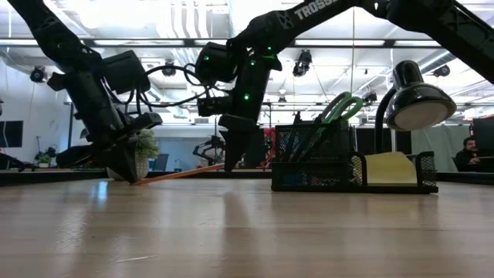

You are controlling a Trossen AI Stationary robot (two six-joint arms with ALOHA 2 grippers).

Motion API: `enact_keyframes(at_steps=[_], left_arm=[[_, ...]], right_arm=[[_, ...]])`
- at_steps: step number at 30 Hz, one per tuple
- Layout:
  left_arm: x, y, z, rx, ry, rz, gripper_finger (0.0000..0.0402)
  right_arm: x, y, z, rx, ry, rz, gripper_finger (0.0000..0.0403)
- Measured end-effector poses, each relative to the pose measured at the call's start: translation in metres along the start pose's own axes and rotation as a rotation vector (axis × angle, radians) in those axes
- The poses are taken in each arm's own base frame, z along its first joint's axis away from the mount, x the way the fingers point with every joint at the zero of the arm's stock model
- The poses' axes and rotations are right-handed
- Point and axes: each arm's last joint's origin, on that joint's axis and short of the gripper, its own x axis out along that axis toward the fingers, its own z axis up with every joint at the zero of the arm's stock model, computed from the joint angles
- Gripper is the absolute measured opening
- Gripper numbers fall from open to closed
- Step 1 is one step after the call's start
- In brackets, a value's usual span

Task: Pick and place office supplies into organizer
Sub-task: Put the right orange pencil into the black mesh organizer

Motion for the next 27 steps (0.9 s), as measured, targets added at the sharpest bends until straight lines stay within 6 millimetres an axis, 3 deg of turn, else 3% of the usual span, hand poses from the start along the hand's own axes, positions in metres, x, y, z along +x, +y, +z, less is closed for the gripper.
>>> enact_keyframes(at_steps=[17,27], left_arm=[[0.0,-0.0001,0.0001,0.0,0.0,-0.001,0.0],[-0.0001,-0.0002,0.0001,0.0,-0.001,-0.001,0.0]], right_arm=[[0.0,0.0003,0.0003,0.006,-0.006,0.023,0.0057],[-0.0001,0.0002,0.0006,0.006,-0.009,0.022,0.0031]])
